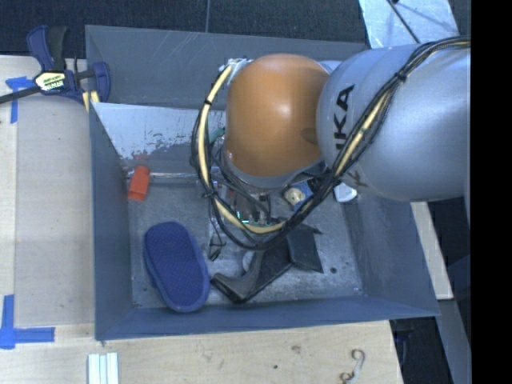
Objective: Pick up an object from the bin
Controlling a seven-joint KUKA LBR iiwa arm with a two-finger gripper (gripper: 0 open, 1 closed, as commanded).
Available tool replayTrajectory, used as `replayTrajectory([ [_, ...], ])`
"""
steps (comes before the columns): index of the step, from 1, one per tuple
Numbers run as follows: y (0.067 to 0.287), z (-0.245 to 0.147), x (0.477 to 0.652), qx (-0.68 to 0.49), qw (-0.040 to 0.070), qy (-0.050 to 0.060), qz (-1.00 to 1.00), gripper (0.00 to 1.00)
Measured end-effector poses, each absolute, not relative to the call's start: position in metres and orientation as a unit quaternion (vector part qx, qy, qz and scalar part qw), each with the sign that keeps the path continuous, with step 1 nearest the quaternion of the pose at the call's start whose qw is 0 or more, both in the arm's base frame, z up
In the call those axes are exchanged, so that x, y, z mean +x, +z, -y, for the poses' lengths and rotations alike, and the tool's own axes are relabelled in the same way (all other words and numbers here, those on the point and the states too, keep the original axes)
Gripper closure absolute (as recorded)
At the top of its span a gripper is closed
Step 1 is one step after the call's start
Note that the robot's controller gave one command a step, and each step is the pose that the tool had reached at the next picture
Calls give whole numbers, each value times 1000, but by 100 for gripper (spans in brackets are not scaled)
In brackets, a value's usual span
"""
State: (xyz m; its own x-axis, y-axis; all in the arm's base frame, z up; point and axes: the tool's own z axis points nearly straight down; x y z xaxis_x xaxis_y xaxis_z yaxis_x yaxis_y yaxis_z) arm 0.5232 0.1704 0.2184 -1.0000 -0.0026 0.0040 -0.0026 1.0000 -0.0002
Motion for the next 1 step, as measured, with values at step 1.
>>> replayTrajectory([
  [1,85,-180,537,207,0,0,978,0],
])
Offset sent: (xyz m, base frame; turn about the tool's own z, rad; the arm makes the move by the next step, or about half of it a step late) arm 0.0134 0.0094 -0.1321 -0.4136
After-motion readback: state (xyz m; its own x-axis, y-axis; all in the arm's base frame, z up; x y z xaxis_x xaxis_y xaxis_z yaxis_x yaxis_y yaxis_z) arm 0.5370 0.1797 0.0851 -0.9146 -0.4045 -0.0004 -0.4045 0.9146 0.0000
